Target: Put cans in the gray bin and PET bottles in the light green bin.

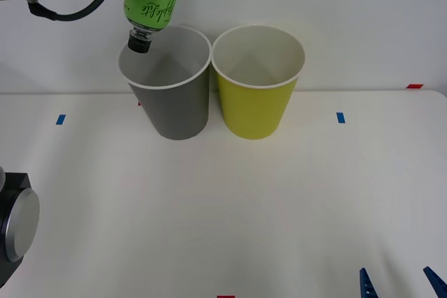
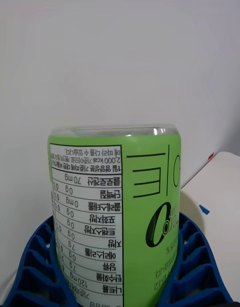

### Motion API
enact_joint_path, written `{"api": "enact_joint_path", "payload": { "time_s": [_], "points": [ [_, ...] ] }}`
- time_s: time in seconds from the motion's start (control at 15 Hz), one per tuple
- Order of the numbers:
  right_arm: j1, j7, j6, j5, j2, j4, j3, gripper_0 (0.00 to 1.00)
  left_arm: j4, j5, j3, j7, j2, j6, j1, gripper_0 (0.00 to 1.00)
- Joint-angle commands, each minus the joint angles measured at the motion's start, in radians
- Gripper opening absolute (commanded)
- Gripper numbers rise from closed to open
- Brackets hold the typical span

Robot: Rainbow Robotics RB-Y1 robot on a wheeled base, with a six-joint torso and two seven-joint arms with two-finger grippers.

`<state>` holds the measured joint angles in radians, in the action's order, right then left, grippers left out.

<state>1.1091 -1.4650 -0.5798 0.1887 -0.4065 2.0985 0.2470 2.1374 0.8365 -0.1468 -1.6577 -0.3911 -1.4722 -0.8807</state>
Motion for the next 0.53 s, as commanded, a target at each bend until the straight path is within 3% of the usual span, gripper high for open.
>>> {"api": "enact_joint_path", "payload": {
  "time_s": [0.07,0.53],
  "points": [
    [0.000,0.000,0.000,0.000,0.000,0.000,0.000,1.00,-0.111,-0.040,0.058,-0.008,0.040,0.053,-0.072,0.00],
    [0.000,0.000,0.000,0.000,0.000,0.000,0.000,1.00,-0.300,-0.054,0.222,-0.014,0.069,0.274,-0.135,0.00]
  ]
}}
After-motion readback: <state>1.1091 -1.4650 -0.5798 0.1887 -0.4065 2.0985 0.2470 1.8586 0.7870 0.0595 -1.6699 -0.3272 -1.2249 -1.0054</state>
